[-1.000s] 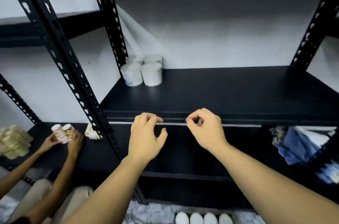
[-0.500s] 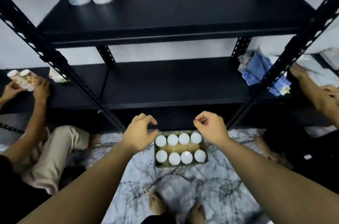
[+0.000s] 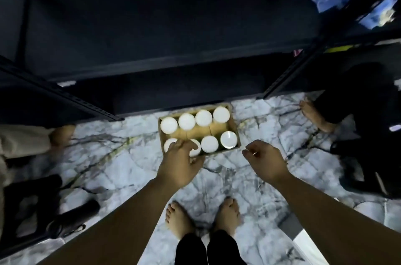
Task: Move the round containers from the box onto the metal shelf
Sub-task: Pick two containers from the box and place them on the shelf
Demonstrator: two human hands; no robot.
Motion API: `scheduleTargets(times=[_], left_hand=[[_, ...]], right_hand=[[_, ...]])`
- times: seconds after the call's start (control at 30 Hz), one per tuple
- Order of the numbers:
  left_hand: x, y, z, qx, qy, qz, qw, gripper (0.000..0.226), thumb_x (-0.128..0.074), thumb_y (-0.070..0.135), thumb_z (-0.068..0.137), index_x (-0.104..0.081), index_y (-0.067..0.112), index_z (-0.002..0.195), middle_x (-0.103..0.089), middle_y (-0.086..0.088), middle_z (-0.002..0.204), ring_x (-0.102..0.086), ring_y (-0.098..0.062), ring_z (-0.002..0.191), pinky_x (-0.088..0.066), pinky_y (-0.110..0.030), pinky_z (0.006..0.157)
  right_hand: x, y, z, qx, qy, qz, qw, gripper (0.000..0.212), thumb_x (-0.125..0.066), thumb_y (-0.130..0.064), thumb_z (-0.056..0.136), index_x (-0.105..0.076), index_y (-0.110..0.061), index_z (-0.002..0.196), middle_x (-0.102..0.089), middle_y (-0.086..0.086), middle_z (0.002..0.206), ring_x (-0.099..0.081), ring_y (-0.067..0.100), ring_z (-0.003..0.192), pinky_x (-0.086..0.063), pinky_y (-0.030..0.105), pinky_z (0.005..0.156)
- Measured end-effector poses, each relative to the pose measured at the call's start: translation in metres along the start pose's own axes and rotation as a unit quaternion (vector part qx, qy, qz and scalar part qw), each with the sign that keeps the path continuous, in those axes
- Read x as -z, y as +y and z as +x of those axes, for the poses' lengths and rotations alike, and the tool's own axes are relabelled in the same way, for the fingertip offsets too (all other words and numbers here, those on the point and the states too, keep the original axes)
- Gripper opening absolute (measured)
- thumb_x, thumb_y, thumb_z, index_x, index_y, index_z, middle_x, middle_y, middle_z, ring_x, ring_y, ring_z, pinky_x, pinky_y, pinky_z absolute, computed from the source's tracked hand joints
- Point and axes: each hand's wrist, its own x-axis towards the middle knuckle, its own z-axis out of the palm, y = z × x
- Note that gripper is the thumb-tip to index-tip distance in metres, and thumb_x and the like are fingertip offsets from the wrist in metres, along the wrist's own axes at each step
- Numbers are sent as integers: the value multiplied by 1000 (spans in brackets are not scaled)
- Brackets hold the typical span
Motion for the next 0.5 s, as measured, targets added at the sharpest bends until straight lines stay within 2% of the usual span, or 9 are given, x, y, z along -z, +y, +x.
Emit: scheduleTargets(times=[0.13,0.3,0.37,0.5], left_hand=[[-79,-41,38,-5,-2,61,998,59,-48,62,84,-67,16,115,-66,-13,109,-61,-38,103,-57,-47,80],[-159,-87,89,0,-18,146,989,54,-62,55,88,-62,15,124,-62,-14,119,-59,-38,109,-54,-45,79],[-189,-103,111,-5,-28,170,985,60,-63,57,85,-59,17,130,-60,-14,124,-58,-37,113,-54,-46,84],[-245,-131,153,-21,-28,204,978,77,-67,57,79,-49,18,142,-55,-16,135,-53,-39,122,-46,-51,100]], right_hand=[[-53,59,52,-21,8,-9,1000,22,-72,-34,90,-72,-18,106,-72,1,100,-66,18,90,-44,24,77],[-115,122,118,-1,-28,-57,998,29,-67,-30,93,-68,-15,118,-68,7,115,-67,24,98,-43,24,82],[-137,142,147,11,-34,-80,996,32,-65,-25,95,-66,-13,124,-66,12,120,-65,29,105,-43,25,86],[-174,171,200,31,-44,-148,988,46,-62,-28,92,-58,-13,135,-59,18,129,-54,40,121,-47,42,101]])
